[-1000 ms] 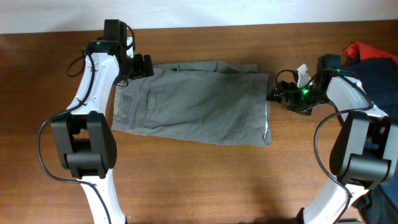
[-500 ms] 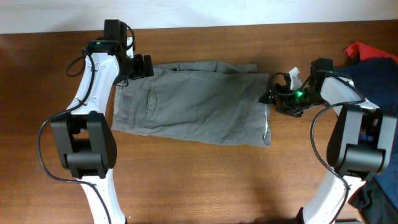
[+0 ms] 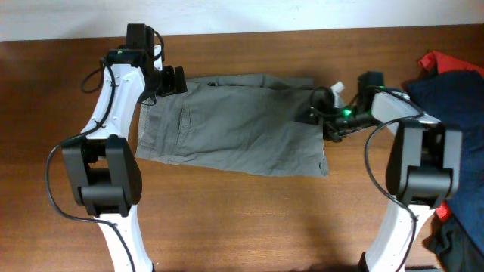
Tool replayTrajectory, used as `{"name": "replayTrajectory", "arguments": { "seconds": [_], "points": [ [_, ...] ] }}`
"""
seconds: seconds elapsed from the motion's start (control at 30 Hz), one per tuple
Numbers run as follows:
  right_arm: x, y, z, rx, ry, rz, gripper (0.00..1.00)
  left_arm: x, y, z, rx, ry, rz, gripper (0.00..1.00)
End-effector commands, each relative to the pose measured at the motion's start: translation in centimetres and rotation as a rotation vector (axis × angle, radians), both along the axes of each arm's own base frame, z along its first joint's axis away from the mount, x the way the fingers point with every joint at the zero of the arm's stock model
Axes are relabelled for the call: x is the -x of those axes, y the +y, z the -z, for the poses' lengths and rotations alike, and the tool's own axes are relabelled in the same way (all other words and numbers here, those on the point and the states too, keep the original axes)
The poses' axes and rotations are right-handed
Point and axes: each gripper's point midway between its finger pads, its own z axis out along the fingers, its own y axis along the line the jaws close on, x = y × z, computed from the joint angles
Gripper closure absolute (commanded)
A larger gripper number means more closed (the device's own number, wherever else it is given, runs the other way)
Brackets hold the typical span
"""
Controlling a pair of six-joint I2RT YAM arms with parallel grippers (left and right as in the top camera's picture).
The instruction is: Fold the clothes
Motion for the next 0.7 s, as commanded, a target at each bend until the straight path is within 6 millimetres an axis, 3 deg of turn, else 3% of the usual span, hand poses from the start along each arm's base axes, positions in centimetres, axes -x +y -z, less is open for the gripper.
{"name": "replayTrajectory", "arguments": {
  "seconds": [0.0,0.03,0.13,0.27,0.37,0.5,0.67],
  "points": [
    [2.3,1.2,5.1,0.083,0.164,-0.007,0.01,-0.4,0.1,-0.4,-0.003,-0.014,0.017,0.01],
    [2.3,1.4,5.1,0.083,0.169,-0.004,0.01,-0.4,0.1,-0.4,-0.003,-0.014,0.017,0.01],
    [2.2,1.4,5.2,0.086,0.182,0.008,0.12,-0.4,0.1,-0.4,-0.003,-0.012,0.017,0.01],
    [2.1,1.2,5.3,0.093,0.185,0.020,0.56,-0.3,0.1,-0.3,-0.003,-0.010,0.017,0.01],
    [1.9,1.2,5.2,0.096,0.178,0.021,0.65,-0.3,0.1,-0.4,-0.003,-0.010,0.017,0.01],
    [1.2,1.0,5.0,0.098,0.154,0.027,0.96,-0.3,0.1,-0.3,-0.003,-0.010,0.017,0.01],
    [0.0,-0.9,4.4,0.111,0.142,0.070,0.96,-0.2,0.1,-0.3,-0.004,-0.003,0.017,0.01]
  ]
}}
